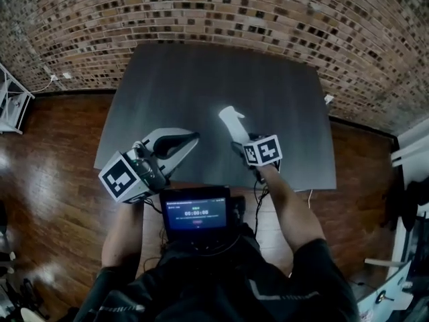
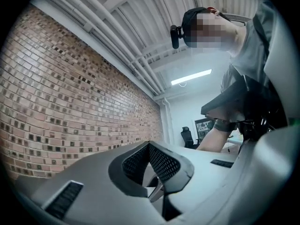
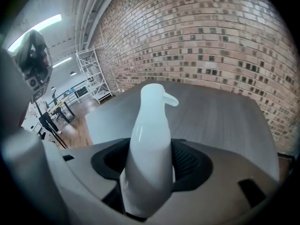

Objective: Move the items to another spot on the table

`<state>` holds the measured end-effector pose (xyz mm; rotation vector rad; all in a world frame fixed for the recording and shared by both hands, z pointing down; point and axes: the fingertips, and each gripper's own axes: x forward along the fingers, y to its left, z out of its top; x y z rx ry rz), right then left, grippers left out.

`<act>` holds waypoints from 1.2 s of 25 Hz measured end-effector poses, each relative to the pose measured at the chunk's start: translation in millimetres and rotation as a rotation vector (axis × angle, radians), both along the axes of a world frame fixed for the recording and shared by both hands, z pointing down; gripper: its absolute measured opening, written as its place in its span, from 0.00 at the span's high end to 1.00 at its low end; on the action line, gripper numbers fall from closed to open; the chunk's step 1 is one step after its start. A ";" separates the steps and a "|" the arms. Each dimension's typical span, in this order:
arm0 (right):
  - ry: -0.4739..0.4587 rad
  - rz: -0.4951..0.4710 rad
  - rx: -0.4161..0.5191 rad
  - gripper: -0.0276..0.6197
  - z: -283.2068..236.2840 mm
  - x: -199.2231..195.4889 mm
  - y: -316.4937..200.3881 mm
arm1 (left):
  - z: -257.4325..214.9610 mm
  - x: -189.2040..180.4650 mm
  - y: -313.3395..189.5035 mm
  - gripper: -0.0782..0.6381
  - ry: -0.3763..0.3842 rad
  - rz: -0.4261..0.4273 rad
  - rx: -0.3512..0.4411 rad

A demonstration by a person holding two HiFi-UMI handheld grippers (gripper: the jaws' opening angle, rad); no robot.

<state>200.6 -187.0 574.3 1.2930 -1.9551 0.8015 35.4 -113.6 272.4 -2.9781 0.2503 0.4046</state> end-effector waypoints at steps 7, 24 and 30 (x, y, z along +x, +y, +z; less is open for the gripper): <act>-0.013 0.010 -0.019 0.53 15.4 106.8 -8.8 | 6.7 93.8 -10.1 0.90 -0.022 -0.045 -0.014; -0.026 0.086 -0.198 0.53 124.3 226.1 -18.3 | 43.2 180.8 -38.3 0.90 -0.080 -0.123 -0.082; -0.039 0.079 -0.204 0.53 135.5 239.1 -24.8 | 42.8 190.9 -46.3 0.90 -0.089 -0.136 -0.072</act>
